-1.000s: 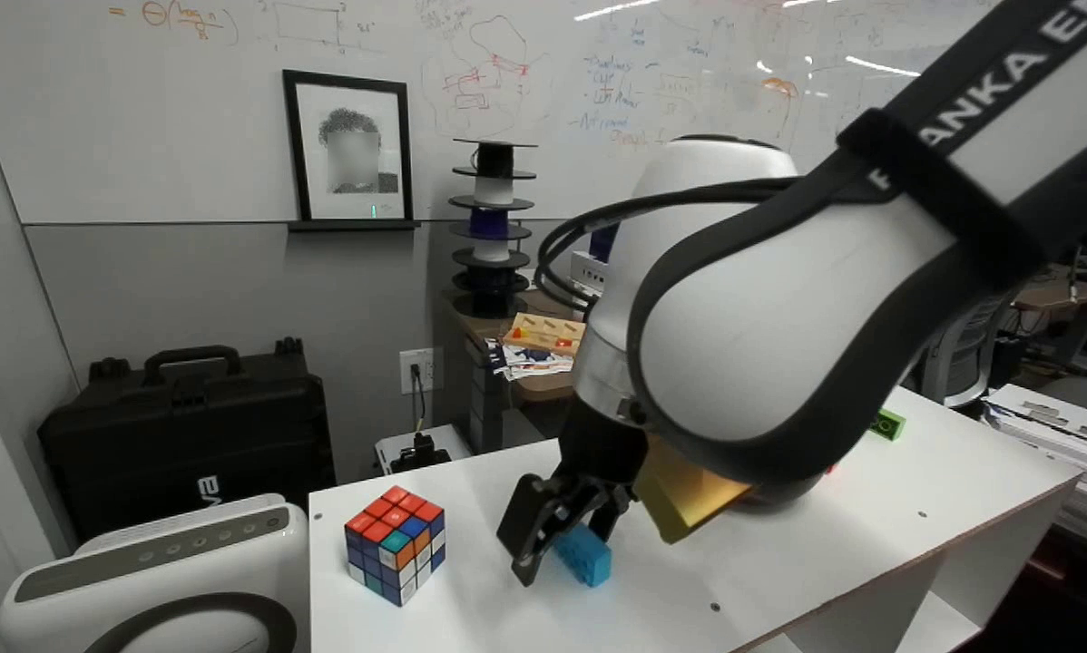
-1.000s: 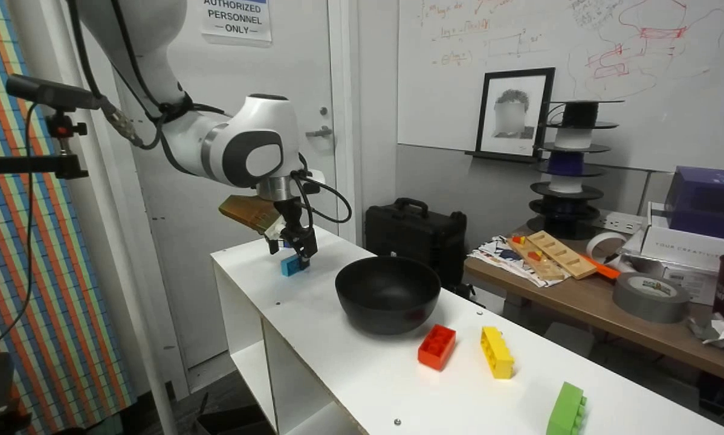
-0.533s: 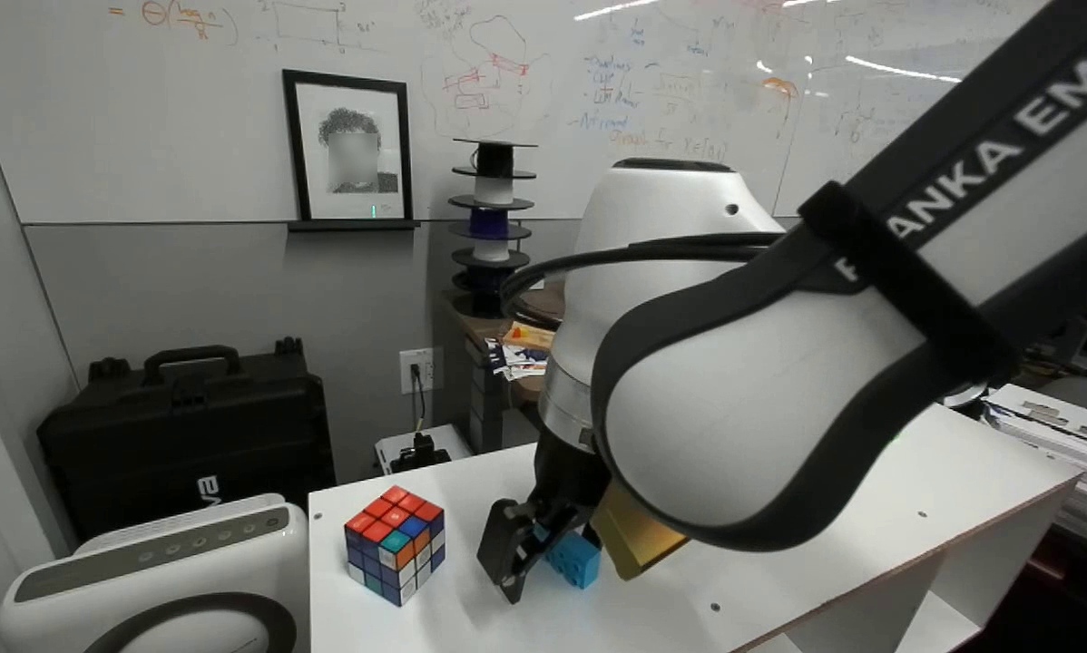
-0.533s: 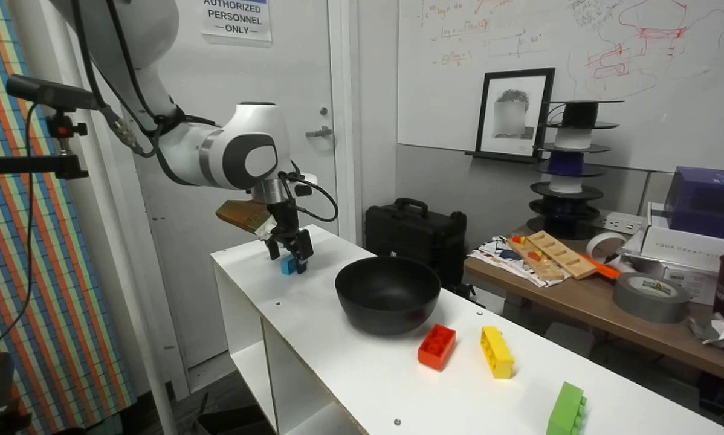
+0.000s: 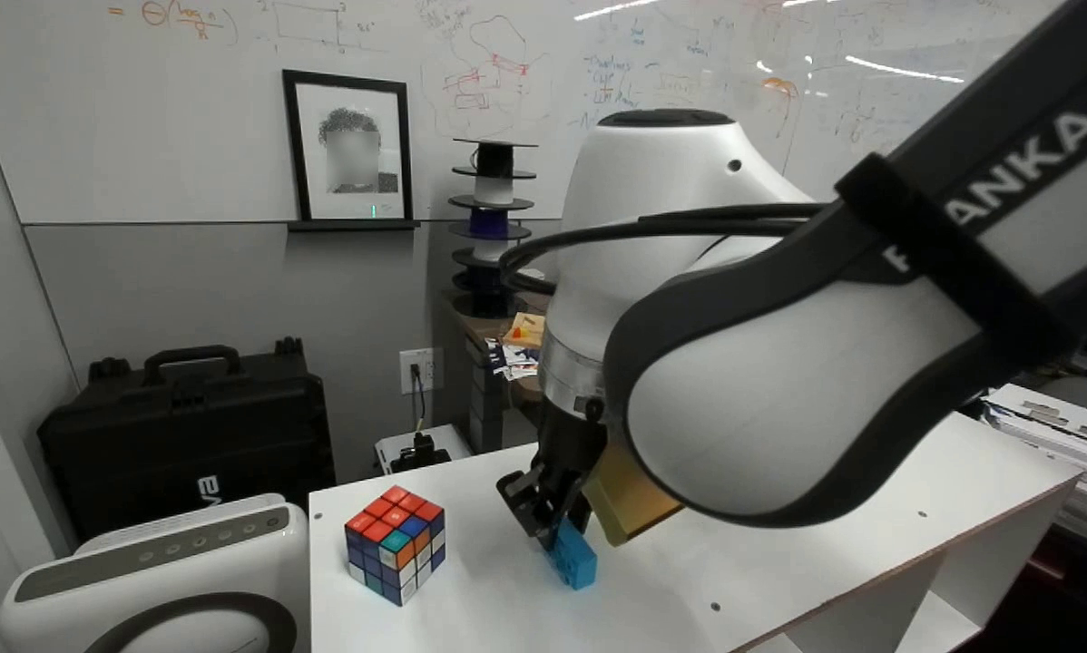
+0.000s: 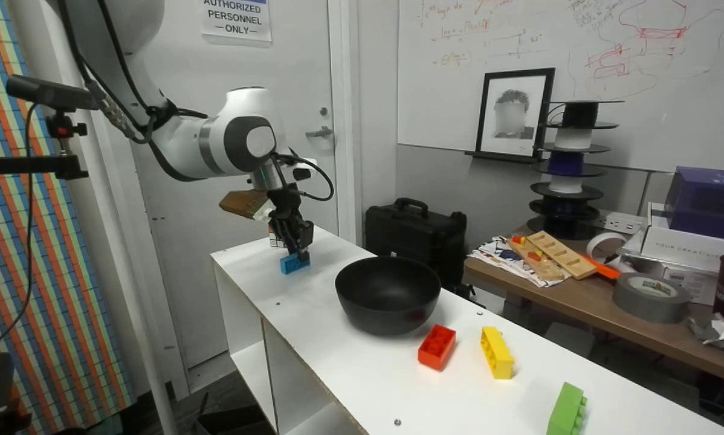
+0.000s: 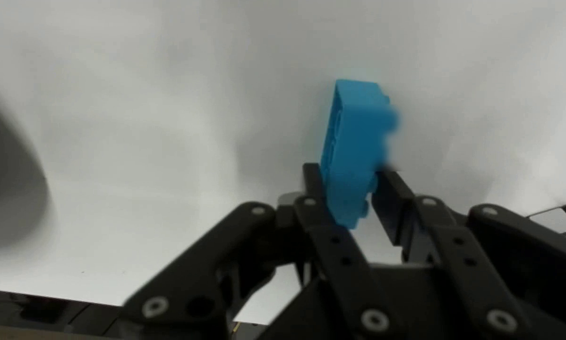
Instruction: Put the blocks on the counter in the bowl
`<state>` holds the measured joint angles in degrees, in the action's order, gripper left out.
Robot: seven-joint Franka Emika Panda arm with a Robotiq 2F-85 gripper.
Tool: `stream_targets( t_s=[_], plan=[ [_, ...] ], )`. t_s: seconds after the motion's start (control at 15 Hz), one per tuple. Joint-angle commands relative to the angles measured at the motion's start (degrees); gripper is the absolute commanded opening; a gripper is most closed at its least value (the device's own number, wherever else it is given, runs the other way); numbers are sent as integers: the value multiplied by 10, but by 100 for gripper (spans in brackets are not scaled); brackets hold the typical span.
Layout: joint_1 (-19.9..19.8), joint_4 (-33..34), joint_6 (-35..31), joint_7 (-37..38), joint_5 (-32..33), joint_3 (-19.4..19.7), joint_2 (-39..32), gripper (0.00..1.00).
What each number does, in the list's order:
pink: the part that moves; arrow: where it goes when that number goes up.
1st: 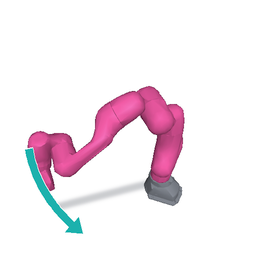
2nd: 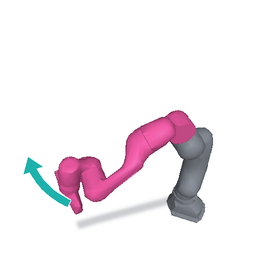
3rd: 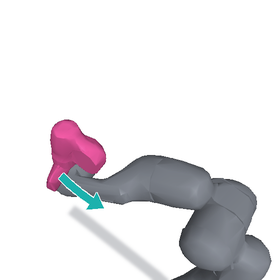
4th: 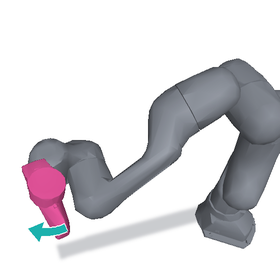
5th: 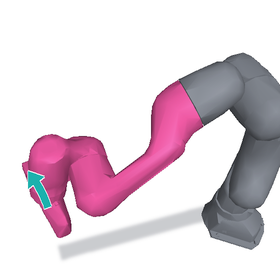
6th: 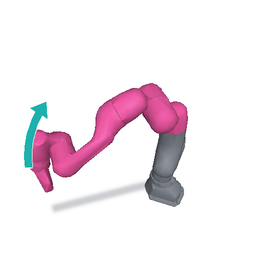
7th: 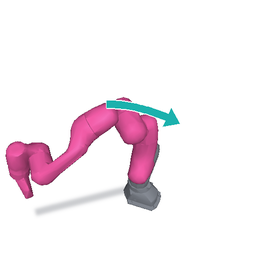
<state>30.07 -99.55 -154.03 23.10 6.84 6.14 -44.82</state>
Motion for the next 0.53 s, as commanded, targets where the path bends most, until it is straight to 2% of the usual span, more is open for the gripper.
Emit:
stream_targets(
  t_s=[0.0,0.07,0.27,0.47],
  plan=[
    [-22,-29,47,13,-9,-15,46,10],
    [-38,-31,73,6,-19,-26,50,14],
    [-79,-35,133,-1,-45,-50,60,15],
    [-106,-59,128,1,-57,-62,98,15]
  ],
)
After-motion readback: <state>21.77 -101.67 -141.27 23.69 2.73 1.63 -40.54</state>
